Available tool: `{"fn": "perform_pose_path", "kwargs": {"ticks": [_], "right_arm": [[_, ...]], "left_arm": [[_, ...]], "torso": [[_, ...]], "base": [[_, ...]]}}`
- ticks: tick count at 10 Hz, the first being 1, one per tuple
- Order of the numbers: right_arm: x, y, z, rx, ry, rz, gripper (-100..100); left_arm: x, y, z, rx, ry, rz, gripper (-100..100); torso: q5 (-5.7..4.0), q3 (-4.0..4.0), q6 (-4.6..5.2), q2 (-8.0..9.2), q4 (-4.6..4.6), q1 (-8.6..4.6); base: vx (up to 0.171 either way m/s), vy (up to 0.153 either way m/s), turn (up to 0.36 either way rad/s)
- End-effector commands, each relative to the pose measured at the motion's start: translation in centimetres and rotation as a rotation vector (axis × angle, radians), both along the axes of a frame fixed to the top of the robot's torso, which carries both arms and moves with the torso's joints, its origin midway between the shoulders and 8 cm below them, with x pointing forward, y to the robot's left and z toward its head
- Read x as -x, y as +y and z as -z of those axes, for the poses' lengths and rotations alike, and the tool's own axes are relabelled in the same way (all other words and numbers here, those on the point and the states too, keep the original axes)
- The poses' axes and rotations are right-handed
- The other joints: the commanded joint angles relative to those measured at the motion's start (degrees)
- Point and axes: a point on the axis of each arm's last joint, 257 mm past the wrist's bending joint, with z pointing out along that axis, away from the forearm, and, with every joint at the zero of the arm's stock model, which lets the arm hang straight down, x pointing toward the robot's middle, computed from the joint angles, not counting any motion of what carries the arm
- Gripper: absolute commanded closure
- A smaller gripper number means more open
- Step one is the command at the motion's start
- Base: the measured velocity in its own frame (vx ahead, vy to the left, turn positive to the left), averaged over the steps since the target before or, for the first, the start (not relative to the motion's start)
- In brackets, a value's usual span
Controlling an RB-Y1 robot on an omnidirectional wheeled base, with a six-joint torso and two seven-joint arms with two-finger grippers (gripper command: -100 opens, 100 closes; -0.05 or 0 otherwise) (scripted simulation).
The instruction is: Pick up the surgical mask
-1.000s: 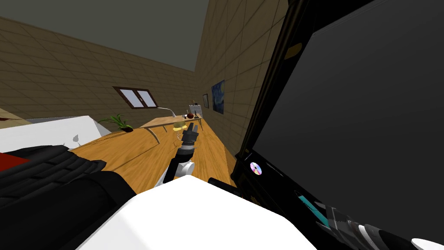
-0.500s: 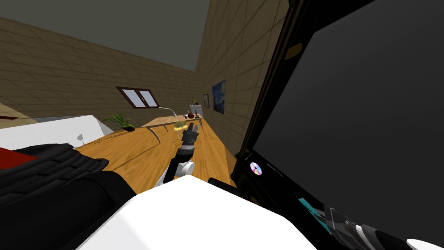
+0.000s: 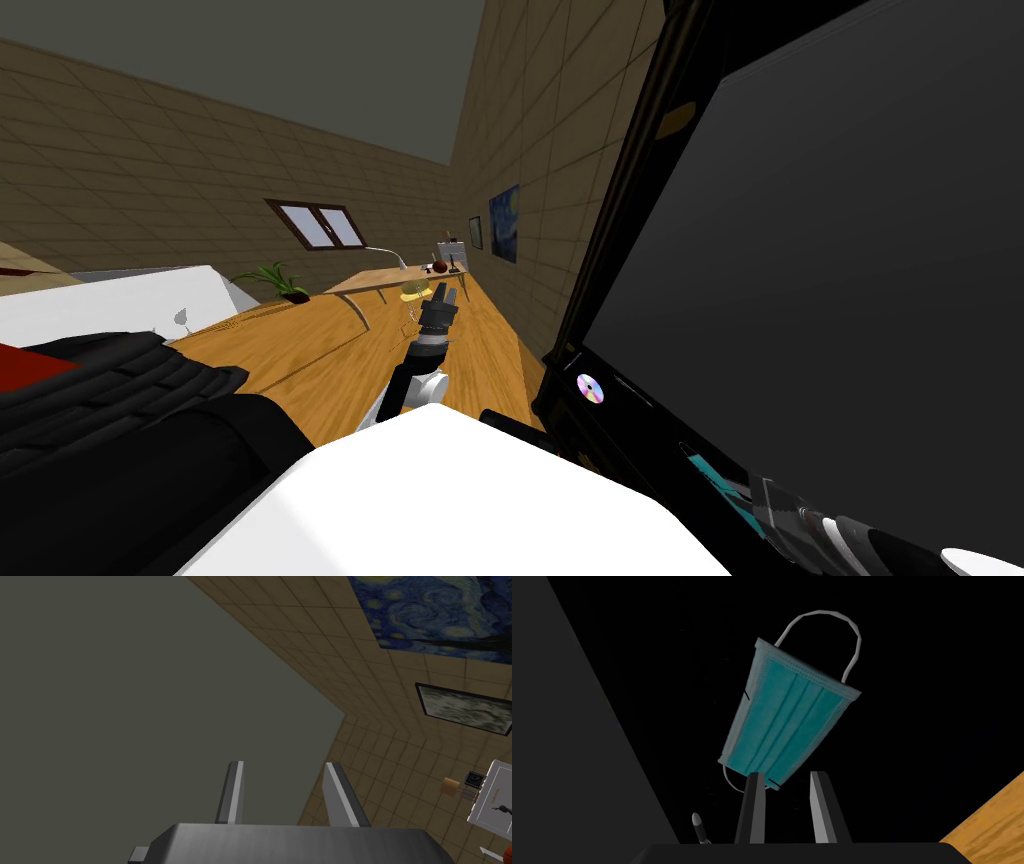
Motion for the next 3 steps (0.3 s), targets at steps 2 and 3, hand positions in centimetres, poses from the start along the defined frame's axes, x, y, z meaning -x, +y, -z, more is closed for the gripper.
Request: {"fn": "perform_pose_path", "kwargs": {"ticks": [2, 3], "right_arm": [[-0.16, -0.28, -0.71, -0.002, 0.002, -0.004, 100], [-0.17, -0.31, -0.82, -0.003, 0.002, -0.005, 0]], "left_arm": [[0.00, 0.00, 0.00, 0.000, 0.000, 0.000, 0], [0.00, 0.00, 0.00, 0.000, 0.000, 0.000, 0]], "torso": [[0.02, 0.00, 0.01, 0.00, 0.00, 0.04], [-0.04, 0.01, -0.01, 0.02, -0.01, 0.00]], "base": [[0.011, 0.013, -0.038], [0.000, 0.000, 0.000]]}}
